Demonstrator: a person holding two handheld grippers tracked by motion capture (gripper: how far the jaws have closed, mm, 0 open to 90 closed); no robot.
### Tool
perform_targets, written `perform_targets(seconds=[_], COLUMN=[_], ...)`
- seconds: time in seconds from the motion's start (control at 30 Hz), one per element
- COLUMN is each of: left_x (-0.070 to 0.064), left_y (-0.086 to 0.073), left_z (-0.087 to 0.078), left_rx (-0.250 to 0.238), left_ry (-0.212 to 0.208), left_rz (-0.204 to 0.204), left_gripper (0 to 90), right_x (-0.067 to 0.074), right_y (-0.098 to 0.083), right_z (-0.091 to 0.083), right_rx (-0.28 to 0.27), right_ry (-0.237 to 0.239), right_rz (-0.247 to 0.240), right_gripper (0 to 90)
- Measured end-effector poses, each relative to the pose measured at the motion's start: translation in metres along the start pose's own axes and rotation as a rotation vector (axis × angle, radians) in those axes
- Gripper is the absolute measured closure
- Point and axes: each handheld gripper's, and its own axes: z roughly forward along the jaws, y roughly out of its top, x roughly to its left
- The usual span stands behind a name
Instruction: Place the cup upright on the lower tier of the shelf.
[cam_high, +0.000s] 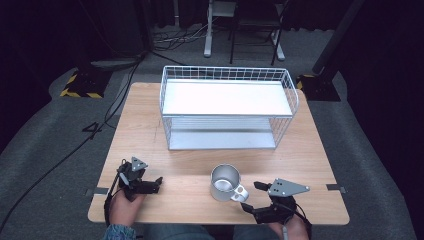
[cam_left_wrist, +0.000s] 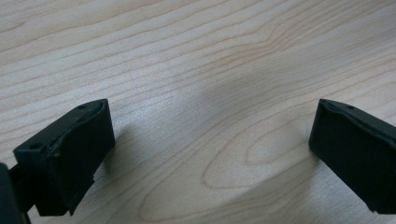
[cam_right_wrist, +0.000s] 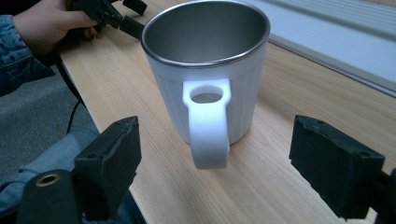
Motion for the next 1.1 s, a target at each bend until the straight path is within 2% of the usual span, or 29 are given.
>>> perform_targets(seconds=[0.17, 0.2, 0.23, 0.4, 0.63, 0.7, 0.9, 1.1], left_x=[0.0, 0.0, 0.0, 0.0, 0.0, 0.0, 0.0, 0.0], left_y=[0.0, 0.0, 0.0, 0.0, 0.0, 0.0, 0.0, 0.0], left_z=[0.0, 0.0, 0.0, 0.0, 0.0, 0.0, 0.0, 0.0], left_rx=[0.001, 0.001, 0.001, 0.0, 0.0, -0.001, -0.001, -0.001], left_ry=[0.002, 0.002, 0.002, 0.0, 0.0, 0.003, 0.004, 0.003], left_rz=[0.001, 0.001, 0.001, 0.001, 0.001, 0.001, 0.0, 0.0], left_gripper=[0.5, 0.5, 0.5, 0.5, 0.5, 0.5, 0.5, 0.5], right_x=[0.002, 0.003, 0.003, 0.003, 0.005, 0.005, 0.007, 0.008], right_y=[-0.001, -0.001, -0.001, 0.0, 0.003, 0.005, 0.007, 0.007], right_z=[0.014, 0.019, 0.019, 0.027, 0.024, 0.022, 0.021, 0.021], right_rx=[0.035, 0.049, 0.049, 0.072, 0.069, 0.07, 0.075, 0.07], right_ry=[0.008, 0.005, 0.005, -0.015, -0.033, -0.039, -0.034, -0.047], right_rz=[-0.002, -0.005, -0.005, -0.015, -0.043, -0.053, -0.077, -0.085], right_gripper=[26.1, 30.9, 30.9, 42.2, 53.0, 59.4, 70.0, 70.9])
